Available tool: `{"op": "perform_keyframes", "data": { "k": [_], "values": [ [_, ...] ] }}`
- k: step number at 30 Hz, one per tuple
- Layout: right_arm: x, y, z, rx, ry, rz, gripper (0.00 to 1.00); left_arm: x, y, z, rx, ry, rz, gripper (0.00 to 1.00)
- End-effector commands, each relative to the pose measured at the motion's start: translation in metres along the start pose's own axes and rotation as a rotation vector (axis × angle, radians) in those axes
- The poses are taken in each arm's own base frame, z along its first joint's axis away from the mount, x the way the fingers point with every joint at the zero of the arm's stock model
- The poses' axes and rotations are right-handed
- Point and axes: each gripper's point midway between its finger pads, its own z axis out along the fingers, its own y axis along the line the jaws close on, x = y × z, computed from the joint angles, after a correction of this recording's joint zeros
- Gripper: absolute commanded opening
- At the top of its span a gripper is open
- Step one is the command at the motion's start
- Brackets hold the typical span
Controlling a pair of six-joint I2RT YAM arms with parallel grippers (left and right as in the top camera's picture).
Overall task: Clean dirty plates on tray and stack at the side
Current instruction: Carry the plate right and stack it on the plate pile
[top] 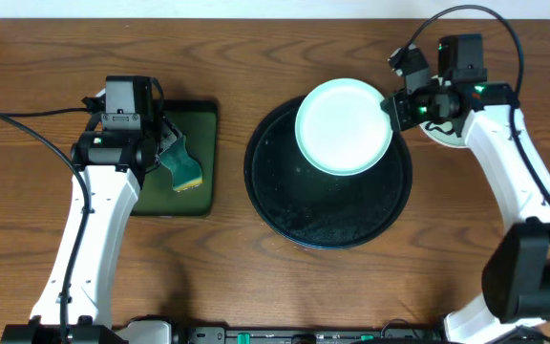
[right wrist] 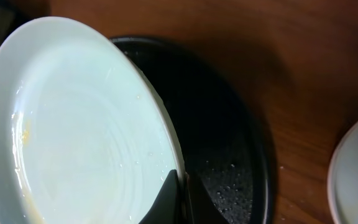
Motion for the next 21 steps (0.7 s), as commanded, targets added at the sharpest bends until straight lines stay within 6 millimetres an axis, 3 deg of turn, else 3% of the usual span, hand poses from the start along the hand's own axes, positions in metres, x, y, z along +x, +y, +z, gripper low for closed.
{"op": "perform_keyframes", "data": {
  "k": [1, 5, 9, 14, 16, 21],
  "values": [
    [0.006, -0.008, 0.008, 0.075, 0.034, 0.049, 0.01, -0.007, -0.001, -0.002, -0.002, -0.015, 0.0, 0.78],
    [-0.014, -0.007, -0.017, 0.276, -0.018, -0.021, 0.01, -0.007, -0.001, -0.002, -0.003, -0.015, 0.0, 0.78],
    [-0.049, 0.001, -0.071, 0.643, -0.125, -0.206, 0.01, -0.007, -0.001, -0.002, -0.003, -0.015, 0.0, 0.79],
    [-0.084, 0.044, -0.139, 1.107, -0.175, -0.507, 0.01, -0.007, -0.001, -0.002, -0.002, -0.015, 0.0, 0.78],
    [-0.09, 0.067, -0.147, 1.192, -0.141, -0.64, 0.01, -0.007, -0.001, -0.002, -0.002, -0.015, 0.0, 0.78],
    [-0.088, 0.121, -0.13, 1.141, -0.113, -0.87, 0.01, -0.007, -0.001, -0.002, -0.002, -0.015, 0.0, 0.79]
  ]
}}
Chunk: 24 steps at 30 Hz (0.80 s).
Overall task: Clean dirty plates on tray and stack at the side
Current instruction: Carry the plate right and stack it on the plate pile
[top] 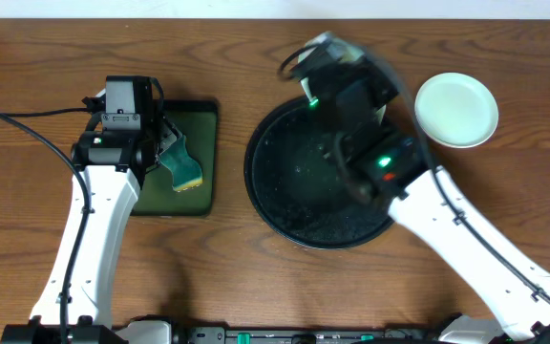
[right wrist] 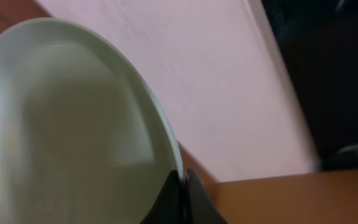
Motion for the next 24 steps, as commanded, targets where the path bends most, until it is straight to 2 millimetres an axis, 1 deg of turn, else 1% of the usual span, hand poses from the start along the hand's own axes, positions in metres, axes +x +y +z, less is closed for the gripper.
{"op": "perform_keyframes", "data": {
  "k": [1, 2, 3, 5, 6, 7, 9, 11, 15, 17, 19, 22, 24],
  "values": [
    [0.001, 0.001, -0.013, 0.081, 0.058, -0.193, 0.01, -0.007, -0.001, -0.002, -0.002, -0.016, 0.0, 0.78],
    [0.0, 0.01, -0.013, 0.052, 0.048, -0.198, 0.01, -0.007, -0.001, -0.002, -0.002, -0.016, 0.0, 0.79],
    [0.001, 0.026, -0.012, -0.006, 0.035, -0.212, 0.01, -0.007, -0.001, -0.002, -0.002, -0.016, 0.0, 0.78],
    [0.011, 0.067, -0.008, -0.168, 0.026, -0.293, 0.01, -0.007, -0.001, -0.002, -0.002, -0.016, 0.0, 0.79],
    [0.018, 0.081, -0.005, -0.22, 0.039, -0.324, 0.01, -0.007, -0.001, -0.002, -0.002, -0.016, 0.0, 0.79],
    [0.024, 0.086, 0.001, -0.231, 0.061, -0.318, 0.01, -0.007, -0.001, -0.002, -0.002, -0.016, 0.0, 0.79],
    [0.032, 0.082, 0.018, -0.209, 0.103, -0.224, 0.01, -0.007, -0.001, -0.002, -0.002, -0.016, 0.0, 0.79],
    [0.038, 0.074, 0.037, -0.221, 0.114, -0.082, 0.01, -0.007, -0.001, -0.002, -0.002, -0.016, 0.0, 0.79],
    [0.053, 0.071, 0.068, -0.441, 0.066, 0.198, 0.01, -0.007, -0.001, -0.002, -0.002, -0.016, 0.0, 0.79],
    [0.069, 0.057, 0.087, -0.516, 0.077, 0.408, 0.01, -0.007, -0.001, -0.002, -0.002, -0.016, 0.0, 0.79],
    [0.098, 0.036, 0.107, -0.539, 0.123, 0.622, 0.01, -0.007, -0.001, -0.002, -0.002, -0.016, 0.0, 0.79],
    [0.159, -0.003, 0.133, -0.486, 0.238, 0.94, 0.01, -0.007, -0.001, -0.002, -0.002, -0.016, 0.0, 0.79],
    [0.2, -0.025, 0.145, -0.437, 0.305, 1.117, 0.01, -0.007, -0.001, -0.002, -0.002, -0.016, 0.0, 0.79]
  ]
}}
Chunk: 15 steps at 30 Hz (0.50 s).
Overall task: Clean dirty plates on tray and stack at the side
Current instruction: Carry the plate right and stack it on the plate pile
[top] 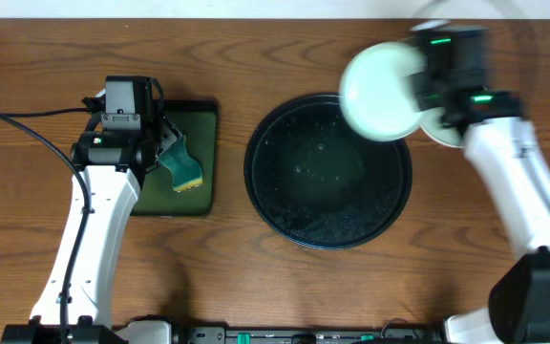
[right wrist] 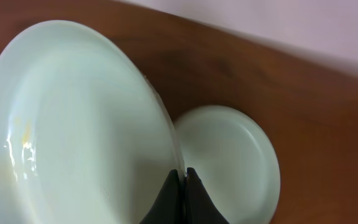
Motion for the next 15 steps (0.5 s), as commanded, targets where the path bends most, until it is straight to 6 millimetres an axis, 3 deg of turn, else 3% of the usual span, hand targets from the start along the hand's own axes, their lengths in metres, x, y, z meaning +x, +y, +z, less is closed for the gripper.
{"op": "perform_keyframes", "data": {
  "k": [1, 3, 7, 10, 15],
  "values": [
    [0.012, -0.052, 0.0, -0.084, -0.003, 0.458, 0.01, -0.007, -0.001, -0.002, -0.001, -0.017, 0.0, 0.79],
    [0.032, -0.091, 0.005, -0.021, 0.026, 0.639, 0.01, -0.007, -0.001, -0.002, -0.001, -0.017, 0.0, 0.79],
    [0.07, -0.136, 0.026, 0.056, 0.085, 0.843, 0.01, -0.007, -0.001, -0.002, -0.001, -0.017, 0.0, 0.79],
    [0.087, -0.146, 0.046, 0.068, 0.112, 0.894, 0.01, -0.007, -0.001, -0.002, -0.001, -0.017, 0.0, 0.79],
    [0.103, -0.144, 0.08, 0.056, 0.138, 0.897, 0.02, -0.007, -0.001, -0.002, -0.001, -0.017, 0.0, 0.79]
  ]
}}
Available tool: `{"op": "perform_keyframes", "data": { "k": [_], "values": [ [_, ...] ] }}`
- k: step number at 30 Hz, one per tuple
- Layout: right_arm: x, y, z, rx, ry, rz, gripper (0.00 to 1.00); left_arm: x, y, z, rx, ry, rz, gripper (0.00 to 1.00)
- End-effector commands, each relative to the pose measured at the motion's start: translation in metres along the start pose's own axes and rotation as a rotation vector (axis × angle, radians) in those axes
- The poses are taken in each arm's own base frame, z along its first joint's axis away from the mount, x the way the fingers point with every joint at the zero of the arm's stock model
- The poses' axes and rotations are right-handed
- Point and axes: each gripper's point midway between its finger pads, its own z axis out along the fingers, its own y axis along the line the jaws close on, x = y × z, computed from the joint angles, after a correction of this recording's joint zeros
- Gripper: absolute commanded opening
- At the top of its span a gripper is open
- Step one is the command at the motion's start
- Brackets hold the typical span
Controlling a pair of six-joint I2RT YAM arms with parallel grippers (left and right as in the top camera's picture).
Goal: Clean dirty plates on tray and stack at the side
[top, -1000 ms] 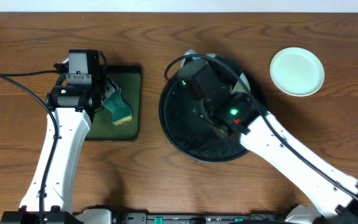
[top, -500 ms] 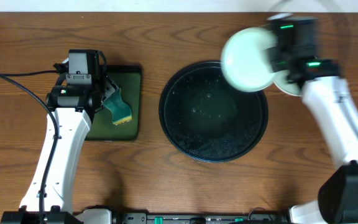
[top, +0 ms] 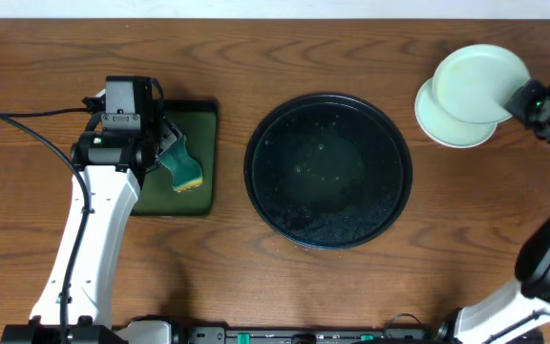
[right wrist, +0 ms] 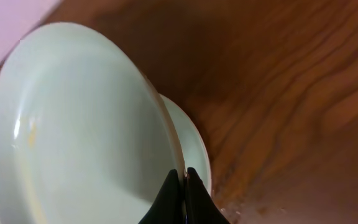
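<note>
A pale green plate (top: 480,82) hangs tilted over a second plate (top: 447,126) that lies on the table at the far right. My right gripper (top: 521,98) is shut on the held plate's rim; in the right wrist view its black fingers (right wrist: 174,196) pinch the edge of that plate (right wrist: 73,137), with the lower plate (right wrist: 194,149) just behind. The round black tray (top: 328,170) in the middle holds only water drops. My left gripper (top: 172,143) is shut on a green and yellow sponge (top: 185,169) over the dark green mat (top: 197,119).
The left arm's cable (top: 27,129) runs across the table's left side. The back edge of the table meets a pale wall (right wrist: 5,25). Bare wood lies between the tray and the plates.
My right gripper has carried the plate further right, from over the tray's far right rim to above the plate lying at the side. The left arm and sponge have not moved.
My right gripper held the plate by its rim over the tray's back part. Then the arm was swung high with the plate facing the wall. Then the plate was near the tray's right rim, and now it hangs over the side plate. The left gripper held the sponge still throughout.
</note>
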Motion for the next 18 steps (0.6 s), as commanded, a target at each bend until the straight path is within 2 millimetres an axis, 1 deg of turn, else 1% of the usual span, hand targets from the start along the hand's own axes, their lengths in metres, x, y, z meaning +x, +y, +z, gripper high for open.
{"op": "perform_keyframes", "data": {
  "k": [1, 3, 4, 5, 6, 8, 9, 10, 11, 14, 16, 18],
  "values": [
    [0.006, 0.007, 0.015, -0.037, 0.022, 0.044, 0.02, -0.007, -0.001, -0.002, -0.001, -0.017, 0.0, 0.79],
    [0.009, 0.009, 0.021, -0.04, 0.026, 0.039, 0.05, -0.007, -0.001, -0.002, -0.001, -0.017, 0.0, 0.79],
    [0.01, 0.01, 0.023, -0.04, 0.029, 0.036, 0.09, -0.007, -0.001, -0.002, -0.001, -0.017, 0.0, 0.79],
    [0.011, 0.011, 0.024, -0.041, 0.031, 0.035, 0.16, -0.007, -0.001, -0.002, -0.001, -0.017, 0.0, 0.79],
    [0.012, 0.012, 0.024, -0.042, 0.032, 0.033, 0.27, -0.007, -0.001, -0.002, -0.001, -0.017, 0.0, 0.79],
    [0.012, 0.013, 0.023, -0.045, 0.032, 0.031, 0.59, -0.007, -0.001, -0.002, -0.001, -0.017, 0.0, 0.79],
    [0.012, 0.015, 0.022, -0.053, 0.035, 0.031, 0.68, -0.007, -0.001, -0.002, -0.001, -0.017, 0.0, 0.79],
    [0.013, 0.019, 0.02, -0.073, 0.041, 0.026, 0.71, -0.007, -0.001, -0.002, -0.001, -0.017, 0.0, 0.79],
    [0.013, 0.022, 0.018, -0.089, 0.046, 0.023, 0.72, -0.007, -0.001, -0.002, -0.001, -0.017, 0.0, 0.79],
    [0.014, 0.035, 0.002, -0.151, 0.062, 0.022, 0.72, -0.007, -0.001, -0.002, -0.001, -0.017, 0.0, 0.79],
    [0.015, 0.042, -0.014, -0.175, 0.074, 0.022, 0.71, -0.007, -0.001, -0.002, -0.001, -0.017, 0.0, 0.79],
    [0.017, 0.044, -0.034, -0.169, 0.084, 0.023, 0.7, -0.007, -0.001, -0.002, -0.001, -0.017, 0.0, 0.79]
  ]
}}
